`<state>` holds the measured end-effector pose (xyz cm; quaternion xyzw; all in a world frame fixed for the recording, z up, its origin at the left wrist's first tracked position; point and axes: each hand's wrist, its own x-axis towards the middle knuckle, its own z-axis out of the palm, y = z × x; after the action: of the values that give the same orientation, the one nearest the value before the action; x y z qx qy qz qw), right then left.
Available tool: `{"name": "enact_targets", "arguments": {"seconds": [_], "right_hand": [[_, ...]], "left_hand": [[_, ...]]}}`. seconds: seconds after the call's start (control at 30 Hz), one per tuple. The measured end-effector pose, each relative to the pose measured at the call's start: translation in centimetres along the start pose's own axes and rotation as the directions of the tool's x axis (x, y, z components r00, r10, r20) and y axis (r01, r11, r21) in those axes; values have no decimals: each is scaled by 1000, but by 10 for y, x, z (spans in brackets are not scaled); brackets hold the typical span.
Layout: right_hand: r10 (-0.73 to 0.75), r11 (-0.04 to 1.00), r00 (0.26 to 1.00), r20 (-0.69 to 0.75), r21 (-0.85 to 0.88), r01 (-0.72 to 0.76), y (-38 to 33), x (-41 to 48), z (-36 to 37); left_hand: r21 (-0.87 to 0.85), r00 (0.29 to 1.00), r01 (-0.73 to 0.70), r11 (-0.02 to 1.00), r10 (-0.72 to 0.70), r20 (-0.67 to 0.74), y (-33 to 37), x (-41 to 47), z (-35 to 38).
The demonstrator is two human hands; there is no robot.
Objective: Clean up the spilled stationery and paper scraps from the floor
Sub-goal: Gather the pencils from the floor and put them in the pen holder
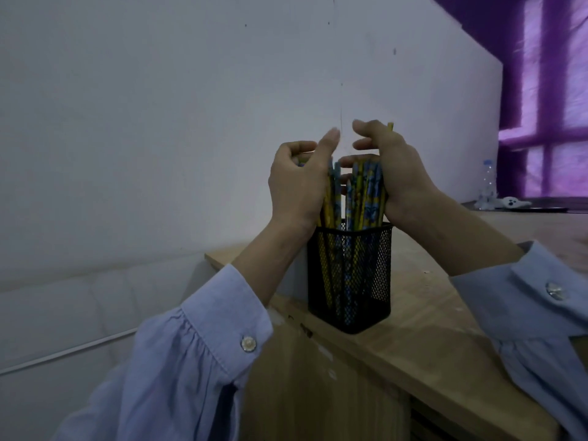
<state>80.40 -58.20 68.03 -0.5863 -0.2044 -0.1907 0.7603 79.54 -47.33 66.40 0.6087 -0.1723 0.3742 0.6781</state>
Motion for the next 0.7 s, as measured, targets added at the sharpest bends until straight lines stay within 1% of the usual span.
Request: {"name": "enact_targets", "arguments": {"seconds": [0.23,0.33,0.43,0.57,0.63,0.7], "right_hand": [[-131,989,988,-86,-76,124,-1,2,-1],[-180,976,978,-106,-141,164,1,3,-1],[-264,952,956,-130,-194,237,0,3,-2],[-395,903,904,-162,-251,349,-2,1,-1],[-492,853,853,-174,-295,431,-4,-1,0],[-602,769,781,-163,-380,513,-2,-2,0]], "left_hand": [[-40,999,34,999,-35,-20,3,-1,1],[-28,999,26,999,-27,-30,3,-1,1],[-20,1000,0,1000,0,-29,2,-1,-1],[66,995,-96,993,98,-27,-2,-4,-7],[114,990,-140,984,143,-16,-4,-8,-12],[157,985,-172,972,175,-2,-4,-11,-18]]}}
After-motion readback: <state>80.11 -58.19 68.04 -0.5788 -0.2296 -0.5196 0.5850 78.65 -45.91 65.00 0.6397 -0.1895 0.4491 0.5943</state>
